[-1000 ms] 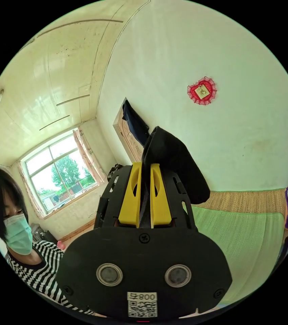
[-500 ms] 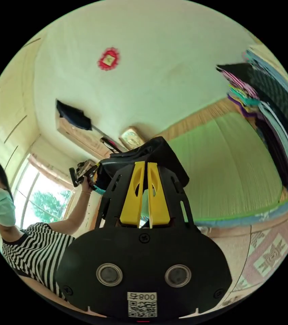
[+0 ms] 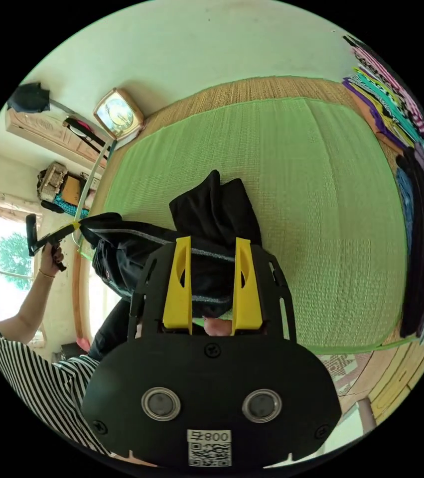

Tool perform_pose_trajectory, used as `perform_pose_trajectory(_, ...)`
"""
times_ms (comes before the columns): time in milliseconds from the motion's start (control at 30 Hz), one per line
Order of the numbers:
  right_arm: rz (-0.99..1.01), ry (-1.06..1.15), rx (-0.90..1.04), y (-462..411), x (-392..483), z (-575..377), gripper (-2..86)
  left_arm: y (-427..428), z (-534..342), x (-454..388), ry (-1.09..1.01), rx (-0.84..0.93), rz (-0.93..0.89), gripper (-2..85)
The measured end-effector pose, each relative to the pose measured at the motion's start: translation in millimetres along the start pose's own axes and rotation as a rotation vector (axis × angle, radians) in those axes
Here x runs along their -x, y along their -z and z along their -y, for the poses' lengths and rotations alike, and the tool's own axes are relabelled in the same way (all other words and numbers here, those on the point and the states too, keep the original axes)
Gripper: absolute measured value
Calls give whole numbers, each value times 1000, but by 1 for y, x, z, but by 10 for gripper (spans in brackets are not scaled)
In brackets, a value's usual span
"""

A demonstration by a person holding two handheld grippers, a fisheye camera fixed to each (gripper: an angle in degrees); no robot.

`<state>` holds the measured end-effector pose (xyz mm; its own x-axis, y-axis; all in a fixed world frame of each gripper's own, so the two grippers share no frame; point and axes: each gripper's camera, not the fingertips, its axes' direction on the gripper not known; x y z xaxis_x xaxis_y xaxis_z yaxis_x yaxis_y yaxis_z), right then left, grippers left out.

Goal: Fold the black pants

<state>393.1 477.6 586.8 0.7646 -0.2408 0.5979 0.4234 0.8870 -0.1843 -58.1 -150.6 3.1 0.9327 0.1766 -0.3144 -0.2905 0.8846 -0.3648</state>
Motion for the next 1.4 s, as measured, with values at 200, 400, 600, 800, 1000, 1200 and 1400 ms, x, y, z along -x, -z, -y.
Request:
perform_pose_trajectory(200,-73,-14,124,-50,0,39,49,-2,16,13,29,-6,-24,9)
perform_pose_trajectory(400,38,-131,-159,27,-33,-6,13,34,31,26,16,-155,-54,9)
perform_pose_trajectory(600,95,-327,-433,124,-90,-90,10,64,64,44,-10,-259,-42,9)
perform_pose_trajectory(800,115,-461,-407,104,-128,-112,16,40,93,38,-64,-168,-42,9)
perform_pose_trajectory(1000,135,-597,-267,59,-165,-129,29,32,98,39,-79,-152,-92,9)
perform_pose_trajectory(1200,226,-744,-276,36,-197,-191,60,29,100,45,-70,-141,-113,9)
perform_pose_trajectory(1400,409,-732,-298,6,-183,-229,79,25,109,45,-71,-121,-111,9)
